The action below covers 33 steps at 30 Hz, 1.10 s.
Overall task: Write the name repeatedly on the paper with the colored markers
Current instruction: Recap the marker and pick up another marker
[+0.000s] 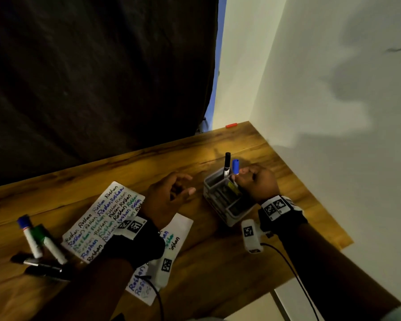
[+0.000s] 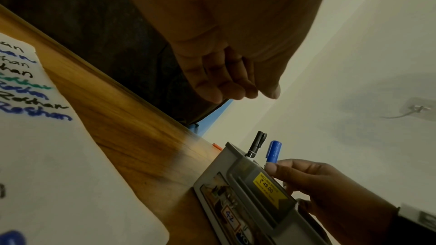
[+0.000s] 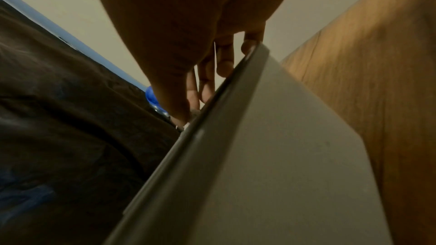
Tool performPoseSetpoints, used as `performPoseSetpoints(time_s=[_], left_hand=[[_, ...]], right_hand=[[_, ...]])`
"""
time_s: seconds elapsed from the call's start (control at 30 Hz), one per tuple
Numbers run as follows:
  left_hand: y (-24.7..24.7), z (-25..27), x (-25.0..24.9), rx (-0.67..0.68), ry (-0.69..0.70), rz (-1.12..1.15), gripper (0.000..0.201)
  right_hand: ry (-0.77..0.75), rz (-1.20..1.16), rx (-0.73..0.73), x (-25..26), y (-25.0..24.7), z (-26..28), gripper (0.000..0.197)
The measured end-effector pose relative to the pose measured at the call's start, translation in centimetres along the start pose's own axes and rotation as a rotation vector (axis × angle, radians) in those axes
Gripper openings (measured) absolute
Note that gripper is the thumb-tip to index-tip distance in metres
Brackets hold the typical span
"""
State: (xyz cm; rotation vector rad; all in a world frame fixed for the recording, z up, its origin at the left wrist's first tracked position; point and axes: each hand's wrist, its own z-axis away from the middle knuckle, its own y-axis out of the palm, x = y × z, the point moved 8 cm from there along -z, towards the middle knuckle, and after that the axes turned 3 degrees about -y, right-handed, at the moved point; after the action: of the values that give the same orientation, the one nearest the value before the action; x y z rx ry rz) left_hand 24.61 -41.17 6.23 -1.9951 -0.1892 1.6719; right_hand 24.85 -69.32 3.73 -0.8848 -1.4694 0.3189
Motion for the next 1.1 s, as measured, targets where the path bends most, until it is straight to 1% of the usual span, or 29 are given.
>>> performPoseSetpoints(time_s=[0.07, 0.13, 0.2, 0.27, 0.33, 0.4, 0.47, 0.5, 0.53, 0.6, 0.67, 0.73, 0.77, 0.83, 0.9, 0.93, 1.03, 1.1], left_hand=[[-0.1, -0.1, 0.3, -0.003, -0.001, -0.011, 0.023], [-0.2, 0.0, 0.5, -0.004, -0.001, -0.011, 0.023], [-0.4, 0.1, 0.6, -0.009, -0.003, -0.007, 0.022], [-0.9, 0.3, 0.8, -0.022, -0.010, -0.009, 0.022], [-1.8, 0.7, 1.2, -0.037, -0.022, -0.034, 0.022], [-2.8, 1.2, 1.9, -0.051, -0.042, -0.071, 0.023], [-5.1, 2.5, 3.0, -0.098, -0.070, -0.103, 0.022], [-6.3, 3.2, 3.8, -0.121, -0.085, -0.118, 0.022], [-7.8, 4.4, 4.9, -0.156, -0.109, -0.142, 0.021], [-11.1, 7.2, 7.5, -0.230, -0.185, -0.209, 0.018], [-14.6, 10.5, 10.4, -0.320, -0.271, -0.228, 0.014], [-17.6, 13.5, 12.9, -0.398, -0.377, -0.190, 0.009], [-19.0, 15.1, 14.1, -0.429, -0.436, -0.159, 0.008], [-21.5, 17.8, 15.4, -0.497, -0.483, -0.160, 0.010], [-23.6, 20.4, 16.1, -0.559, -0.505, -0.207, 0.013], [-24.2, 21.3, 16.2, -0.577, -0.506, -0.205, 0.015], [-25.6, 23.3, 16.8, -0.622, -0.523, -0.209, 0.016], [-26.1, 24.1, 17.2, -0.625, -0.538, -0.232, 0.016]], right_hand=[[0.018, 0.076, 0.058, -0.3, 0.6, -0.1, 0.023], [0.020, 0.113, 0.076, -0.5, 0.7, -0.3, 0.026], [0.003, 0.107, 0.051, -0.4, 0.1, -0.2, 0.033], [-0.040, 0.095, 0.006, 0.7, -1.1, 0.0, 0.034], [-0.121, 0.093, -0.054, 2.6, -2.2, 0.3, 0.033], [-0.234, 0.086, -0.126, 5.4, -3.3, 0.9, 0.031], [-0.350, 0.052, -0.121, 9.6, -2.4, 2.1, 0.023], [-0.397, 0.032, -0.073, 11.5, -1.3, 2.7, 0.017], [-0.447, 0.010, 0.013, 13.7, 0.6, 3.5, 0.013], [-0.561, 0.016, 0.216, 17.6, 5.2, 5.4, 0.015], [-0.677, 0.066, 0.403, 20.5, 10.3, 7.6, 0.017], [-0.708, 0.080, 0.593, 22.3, 15.3, 10.2, 0.012], [-0.718, 0.054, 0.664, 23.2, 17.5, 11.6, 0.011], [-0.784, 0.053, 0.726, 24.8, 21.3, 14.1, 0.009], [-0.864, 0.099, 0.803, 26.6, 24.9, 16.7, 0.011], [-0.880, 0.125, 0.839, 27.2, 26.2, 17.8, 0.013], [-0.927, 0.254, 0.923, 28.6, 29.5, 20.6, 0.023], [-0.944, 0.405, 0.964, 28.8, 31.4, 22.0, 0.035]])
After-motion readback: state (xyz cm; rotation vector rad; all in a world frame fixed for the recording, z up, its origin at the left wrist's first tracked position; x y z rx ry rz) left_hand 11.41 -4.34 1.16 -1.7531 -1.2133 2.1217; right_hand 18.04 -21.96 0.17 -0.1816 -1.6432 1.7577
